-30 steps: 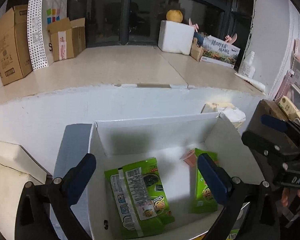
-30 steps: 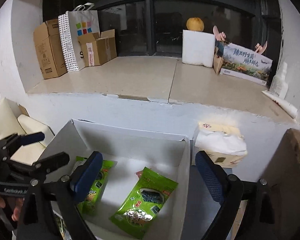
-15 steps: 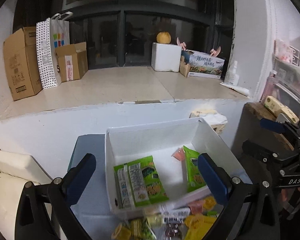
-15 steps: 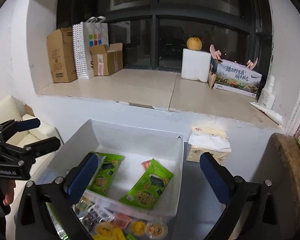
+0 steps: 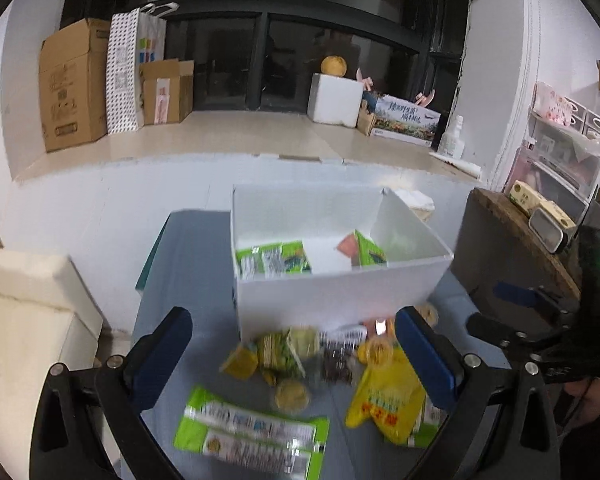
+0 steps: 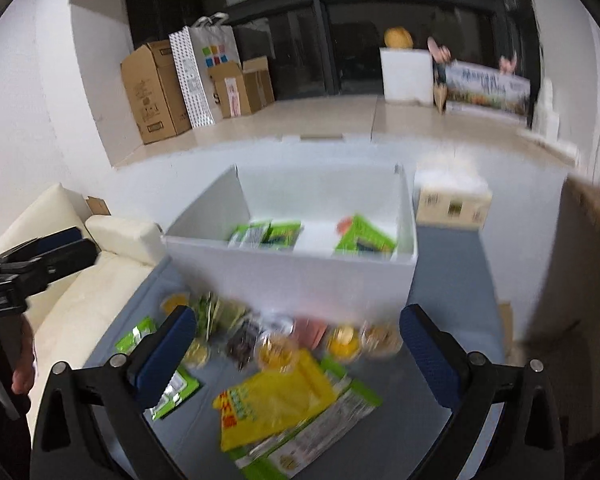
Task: Organize snacks
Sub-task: 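Grasp the clear orange jelly cup with the right gripper while the left gripper grasps a yellow jelly cup, then carry both jelly cups into the white box and release them, then grasp another clear jelly cup with the right gripper while the left gripper grasps a yellow jelly cup, then carry both jelly cups over the white box and release them inside, then grasp the yellow pouch with the right gripper and lift it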
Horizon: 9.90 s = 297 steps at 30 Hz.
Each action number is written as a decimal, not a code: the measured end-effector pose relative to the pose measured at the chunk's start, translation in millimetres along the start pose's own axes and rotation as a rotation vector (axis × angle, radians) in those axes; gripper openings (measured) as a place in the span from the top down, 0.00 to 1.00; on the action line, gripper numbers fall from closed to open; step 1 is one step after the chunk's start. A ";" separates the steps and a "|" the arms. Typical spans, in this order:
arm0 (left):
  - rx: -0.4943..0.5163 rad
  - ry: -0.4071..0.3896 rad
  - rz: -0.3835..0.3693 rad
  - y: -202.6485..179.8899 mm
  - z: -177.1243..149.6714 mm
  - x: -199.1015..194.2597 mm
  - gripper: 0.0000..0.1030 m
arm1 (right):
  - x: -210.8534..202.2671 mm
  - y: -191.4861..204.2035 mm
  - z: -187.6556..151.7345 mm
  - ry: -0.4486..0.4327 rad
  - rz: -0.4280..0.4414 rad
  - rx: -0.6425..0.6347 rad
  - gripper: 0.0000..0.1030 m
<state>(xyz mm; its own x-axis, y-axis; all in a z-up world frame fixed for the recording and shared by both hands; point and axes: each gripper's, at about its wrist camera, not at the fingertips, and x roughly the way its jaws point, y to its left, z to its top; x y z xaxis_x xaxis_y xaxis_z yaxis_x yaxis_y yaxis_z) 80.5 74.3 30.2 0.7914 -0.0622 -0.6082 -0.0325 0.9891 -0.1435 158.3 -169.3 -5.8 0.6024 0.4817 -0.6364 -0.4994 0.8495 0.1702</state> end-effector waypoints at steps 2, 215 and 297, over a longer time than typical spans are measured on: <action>0.001 0.014 0.011 -0.6 -12.0 -2.9 0.00 | 8.8 0.4 -10.5 0.026 -0.001 0.016 0.00; 0.112 0.080 -0.166 29.5 -26.8 57.2 0.63 | -13.3 -10.0 -19.2 -0.058 0.150 -0.049 0.52; -0.106 0.229 -0.039 54.6 -116.8 49.2 0.00 | 83.3 -18.0 -72.6 0.227 0.294 0.264 0.26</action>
<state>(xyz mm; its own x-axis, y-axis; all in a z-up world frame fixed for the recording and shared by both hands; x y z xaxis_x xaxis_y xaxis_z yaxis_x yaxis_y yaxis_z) 46.3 109.6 -98.7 0.6351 -0.1406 -0.7596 -0.0780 0.9666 -0.2442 172.3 -160.0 -116.5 0.2928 0.6761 -0.6761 -0.4348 0.7239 0.5356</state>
